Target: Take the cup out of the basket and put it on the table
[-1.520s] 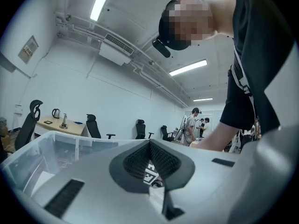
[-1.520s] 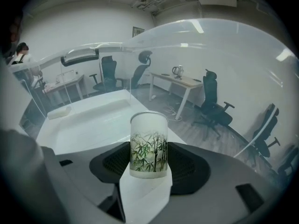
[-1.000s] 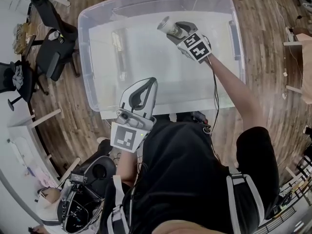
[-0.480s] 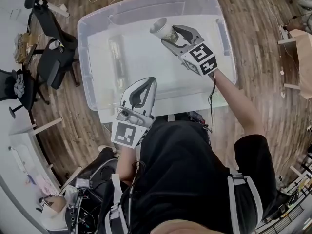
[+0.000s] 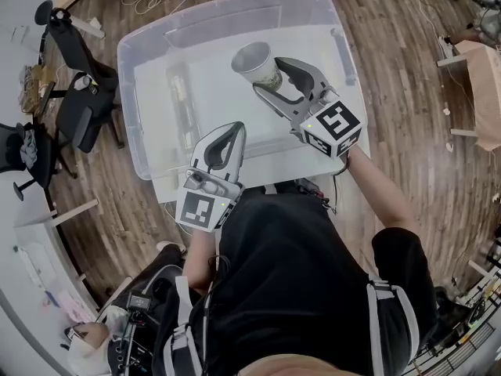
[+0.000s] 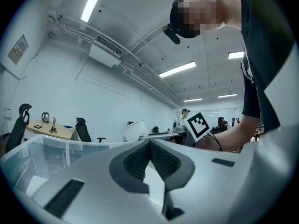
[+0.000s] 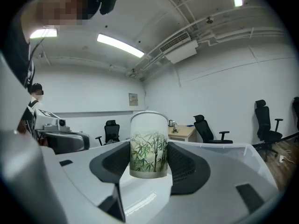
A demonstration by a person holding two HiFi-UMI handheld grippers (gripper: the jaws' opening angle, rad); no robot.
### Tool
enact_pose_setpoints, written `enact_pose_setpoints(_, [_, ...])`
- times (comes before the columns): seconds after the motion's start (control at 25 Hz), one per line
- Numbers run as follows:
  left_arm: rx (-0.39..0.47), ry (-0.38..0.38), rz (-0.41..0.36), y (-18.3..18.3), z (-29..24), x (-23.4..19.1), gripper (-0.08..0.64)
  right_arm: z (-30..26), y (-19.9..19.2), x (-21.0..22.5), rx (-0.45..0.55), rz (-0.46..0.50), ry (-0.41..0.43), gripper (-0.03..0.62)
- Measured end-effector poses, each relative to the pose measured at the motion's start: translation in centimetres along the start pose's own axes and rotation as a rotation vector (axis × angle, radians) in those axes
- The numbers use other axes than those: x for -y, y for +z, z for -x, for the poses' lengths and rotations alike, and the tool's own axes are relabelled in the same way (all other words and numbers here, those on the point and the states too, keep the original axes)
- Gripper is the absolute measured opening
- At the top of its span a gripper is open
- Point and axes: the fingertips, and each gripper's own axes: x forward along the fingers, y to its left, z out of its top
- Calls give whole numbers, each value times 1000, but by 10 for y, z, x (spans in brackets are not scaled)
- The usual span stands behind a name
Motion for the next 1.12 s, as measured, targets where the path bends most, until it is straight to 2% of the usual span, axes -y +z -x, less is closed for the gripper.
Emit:
enact_pose_setpoints(0.24, [-4, -4, 1, -2, -2, 5, 17, 30, 7, -32, 100, -18, 29, 250])
enact_pose_setpoints(0.4, [-5, -4, -6, -3, -4, 8, 17, 41, 5, -45, 108, 5, 24, 250])
enact_pose_setpoints(0.64, [-10, 15, -3, -5, -11, 18, 17, 58, 0, -45, 127, -25, 24, 250])
enact_pose_setpoints(0.88, [-20, 71, -1, -9, -15, 34, 17, 71, 2, -46, 151, -17, 67, 250])
enact_pose_setpoints(1.12, [5, 136, 26, -11, -14, 54, 17, 88, 1, -50, 169, -25, 112, 250])
